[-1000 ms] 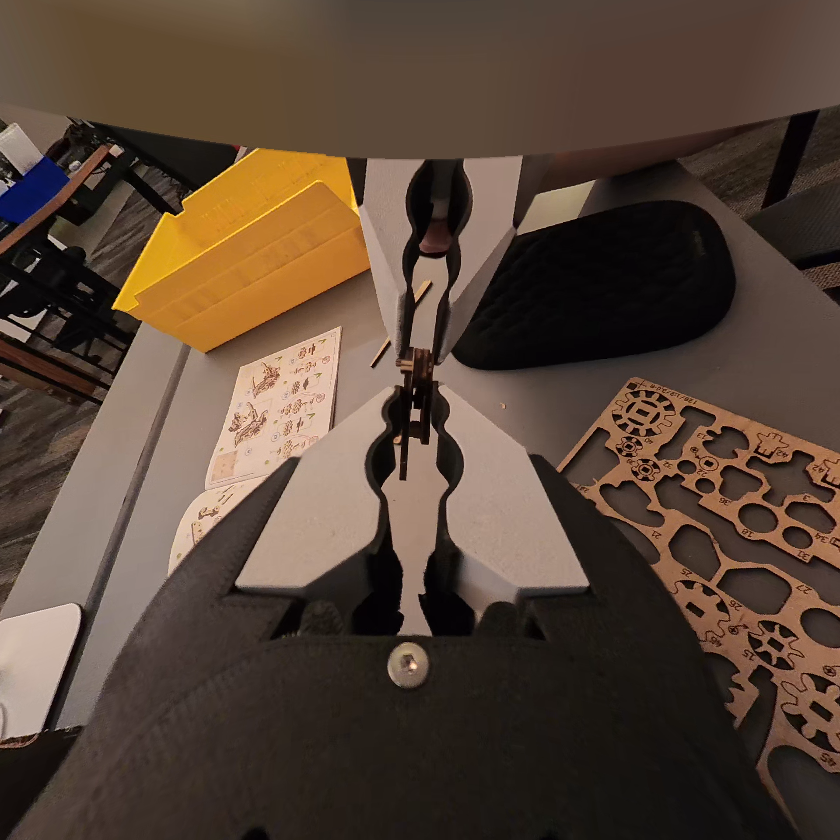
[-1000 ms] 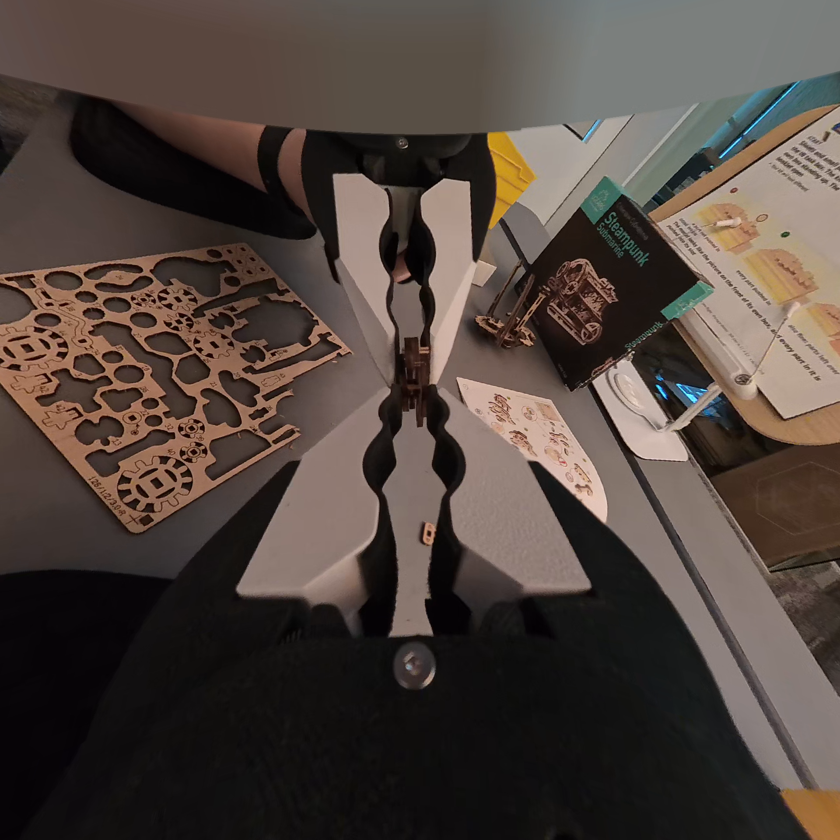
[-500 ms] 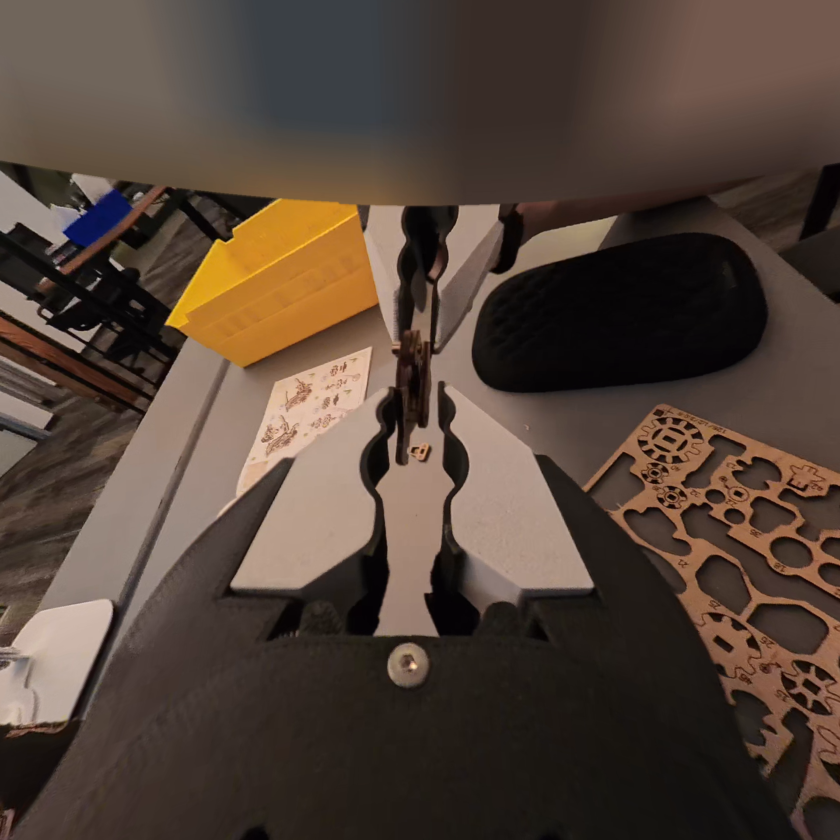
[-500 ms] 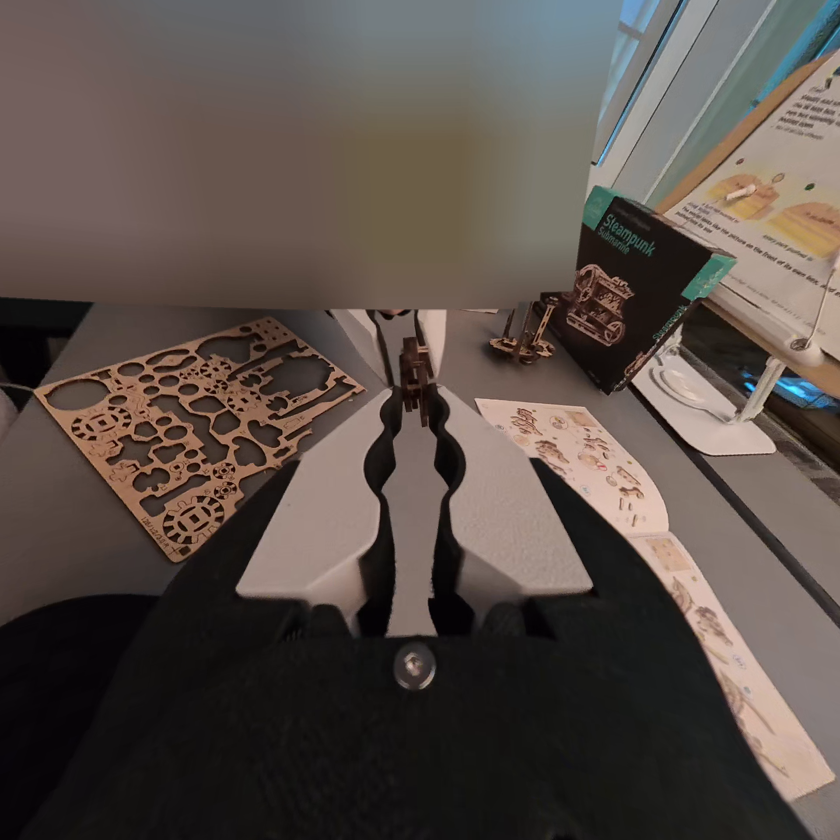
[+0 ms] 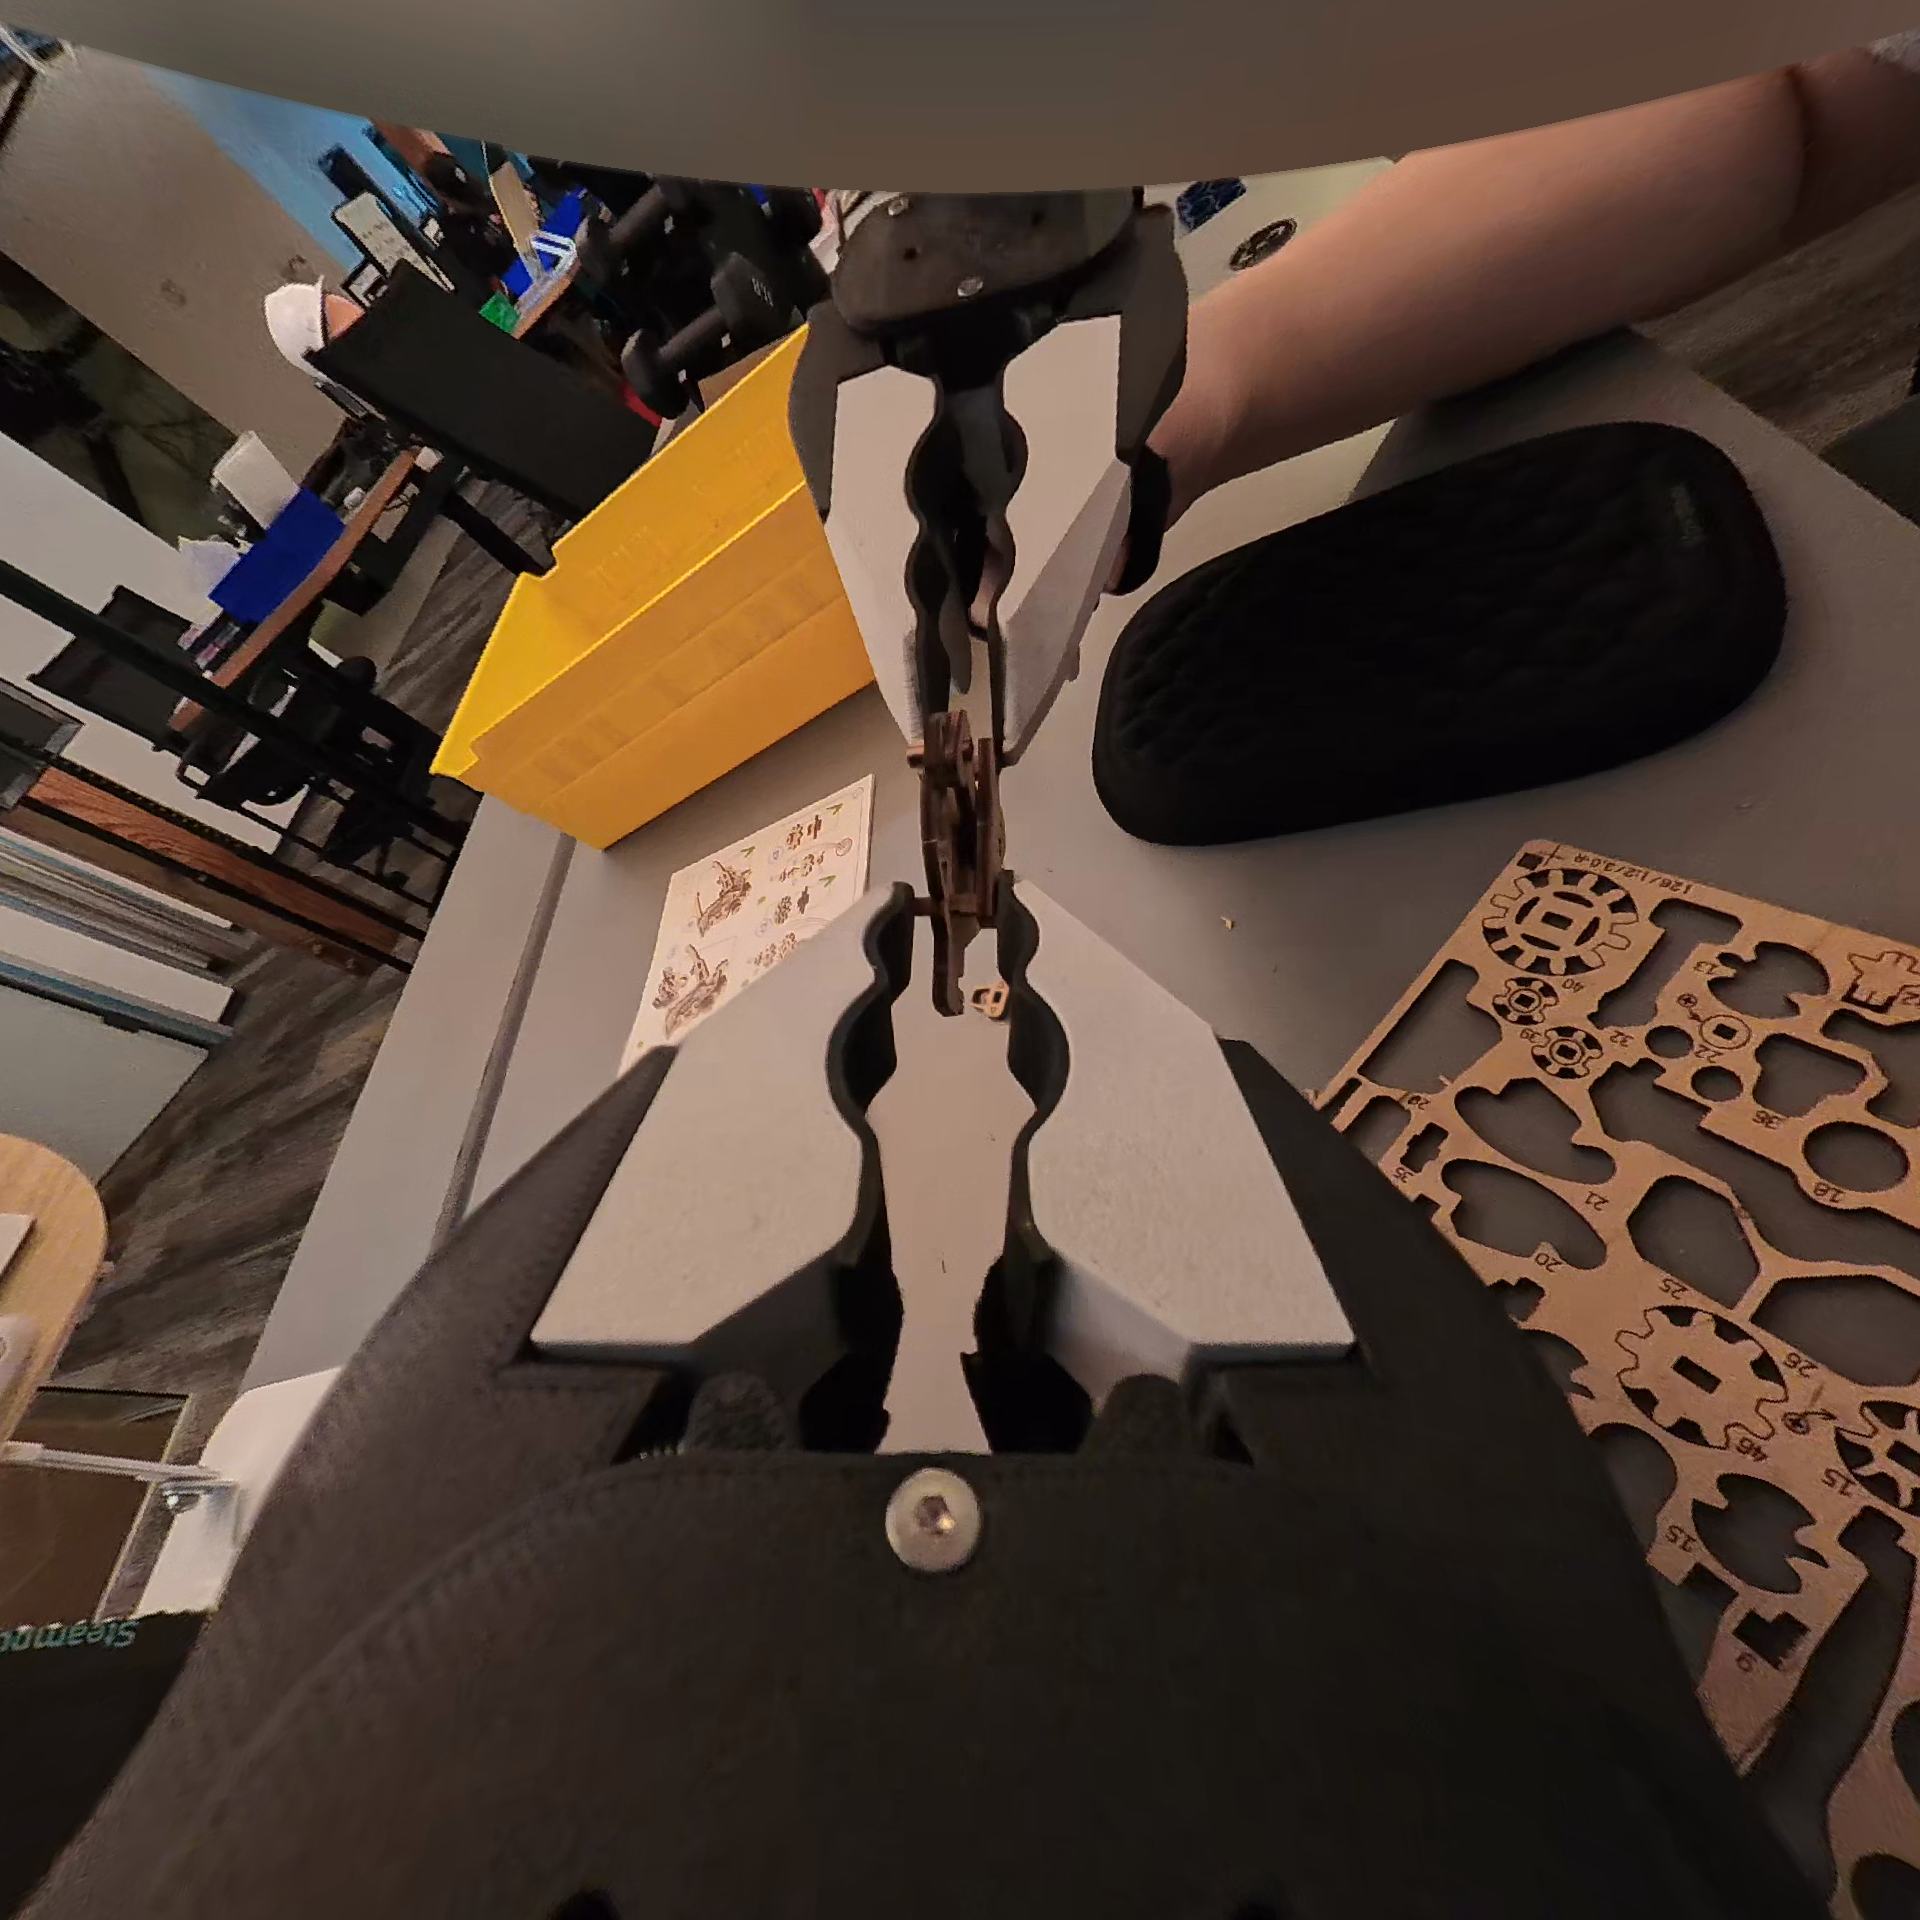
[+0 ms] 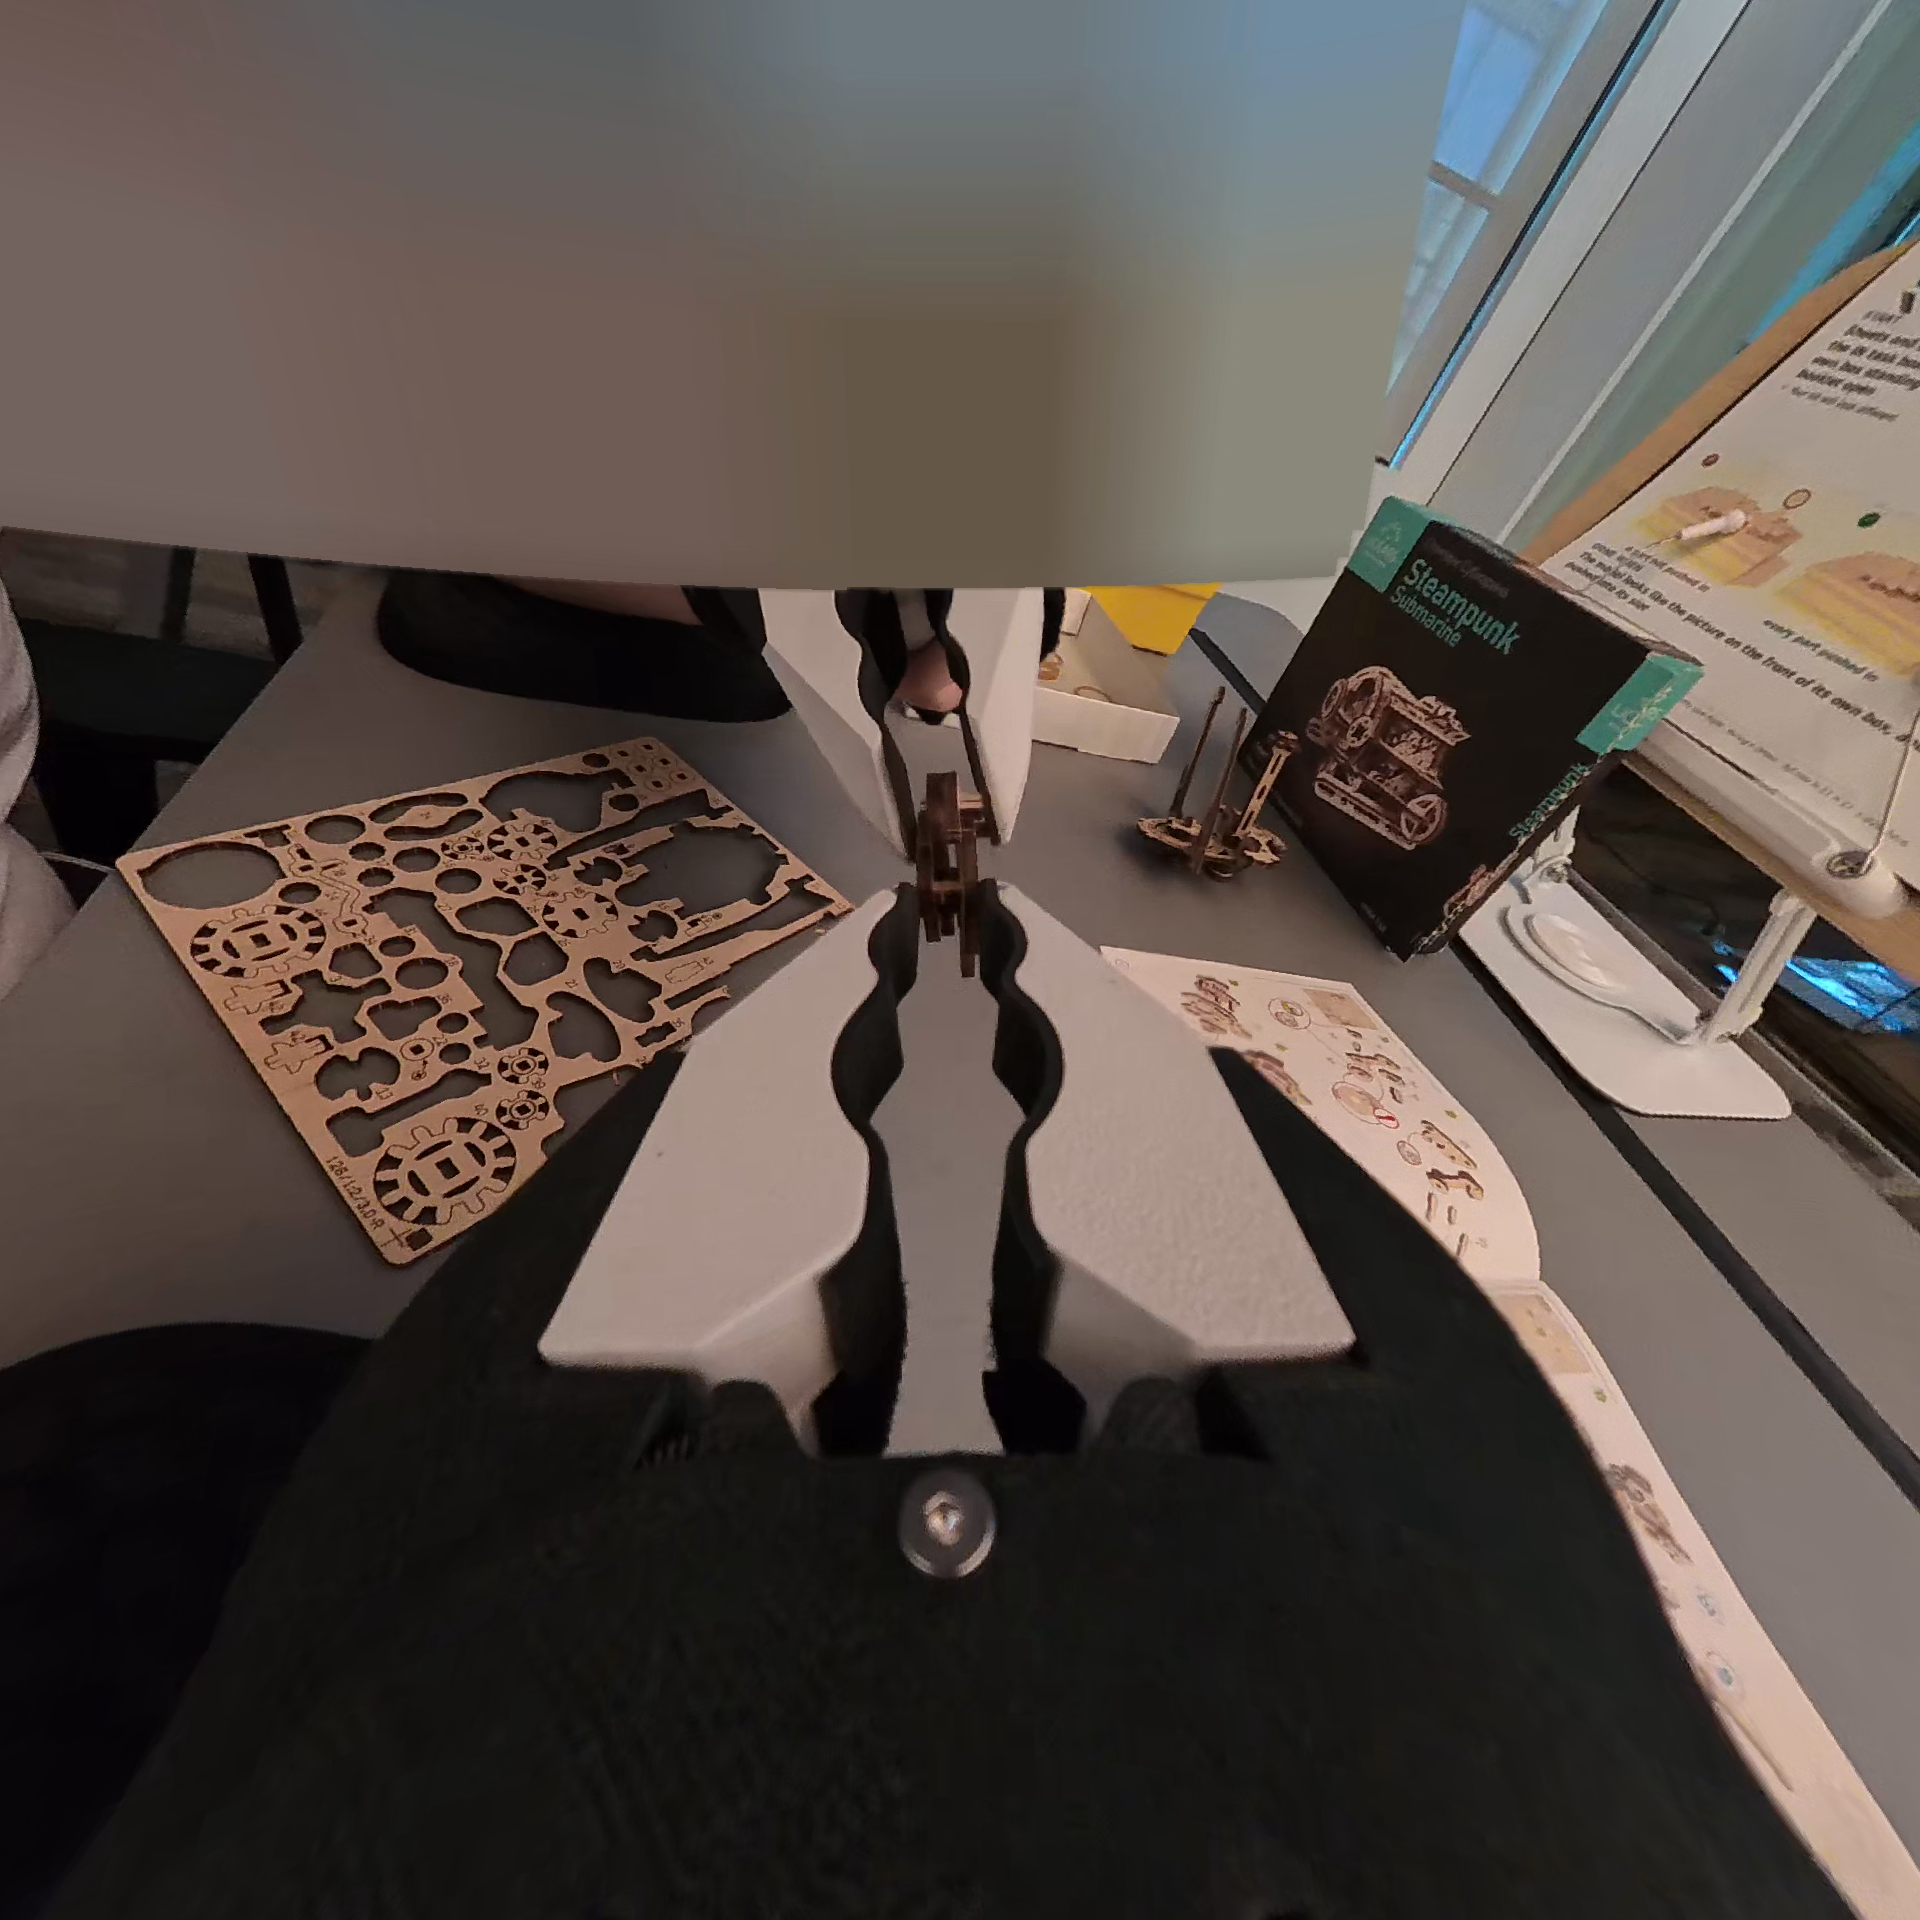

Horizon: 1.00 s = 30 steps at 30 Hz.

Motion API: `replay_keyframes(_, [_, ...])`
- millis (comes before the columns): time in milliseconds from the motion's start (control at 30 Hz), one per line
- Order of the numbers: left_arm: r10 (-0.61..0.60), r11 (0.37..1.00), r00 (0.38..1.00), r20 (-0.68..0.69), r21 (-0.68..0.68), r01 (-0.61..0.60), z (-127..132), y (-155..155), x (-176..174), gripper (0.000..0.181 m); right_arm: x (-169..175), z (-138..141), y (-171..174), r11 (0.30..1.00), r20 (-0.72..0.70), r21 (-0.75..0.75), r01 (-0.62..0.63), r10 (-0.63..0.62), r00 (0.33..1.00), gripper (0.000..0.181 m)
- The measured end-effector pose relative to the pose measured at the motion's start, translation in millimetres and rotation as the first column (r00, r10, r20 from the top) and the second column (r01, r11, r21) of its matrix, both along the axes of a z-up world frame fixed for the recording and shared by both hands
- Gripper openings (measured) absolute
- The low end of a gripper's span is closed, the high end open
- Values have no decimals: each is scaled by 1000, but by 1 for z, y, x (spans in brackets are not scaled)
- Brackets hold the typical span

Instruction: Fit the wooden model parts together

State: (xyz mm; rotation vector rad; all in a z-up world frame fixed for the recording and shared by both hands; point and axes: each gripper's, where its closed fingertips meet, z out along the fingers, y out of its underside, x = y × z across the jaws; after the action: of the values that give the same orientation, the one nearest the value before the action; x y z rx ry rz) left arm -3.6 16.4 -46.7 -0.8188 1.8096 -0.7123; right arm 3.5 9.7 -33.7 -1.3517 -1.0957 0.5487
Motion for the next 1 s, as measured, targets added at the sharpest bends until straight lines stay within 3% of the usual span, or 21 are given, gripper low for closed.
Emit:
replay_keyframes(133, [-18,999,1000,20,-39,19,2,-1,-1,15,1,-1,-1,998,0,62,-14,14,1000,9])
replay_keyframes(233, [-14,994,1000,-9,-106,13,-3,3,-2,37,0,-4,0,999,-11,39,-25,26,1000,9])
replay_keyframes(333, [-57,988,996,-65,-149,47,-13,-2,-2,35,-5,-10,-1,998,-9,24,-54,54,998,9])
replay_keyframes(367, [-54,990,996,-74,-131,44,-17,-1,-3,18,-7,-15,0,999,3,9,-53,53,999,9])
replay_keyframes(400, [-50,993,996,-79,-113,41,-20,1,-3,15,-6,-20,3,999,20,3,-38,38,999,9])
replay_keyframes(500, [16,1000,985,-173,2,-16,-41,21,-7,15,13,-33,27,994,94,-28,104,-101,990,50])
replay_keyframes(633, [251,956,893,-374,240,-168,-92,64,-18,15,31,-47,40,973,155,-134,190,-168,973,47])
replay_keyframes(700, [311,927,867,-388,325,-187,-99,69,-19,15,35,-49,47,956,152,-159,247,-224,963,40])
replay_keyframes(800, [357,883,859,-368,433,-181,-101,69,-21,16,39,-51,51,944,185,-139,299,-272,944,45])
replay_keyframes(1000, [309,938,850,-427,283,-199,-100,51,-20,33,59,-61,54,936,287,-106,336,-295,911,54])
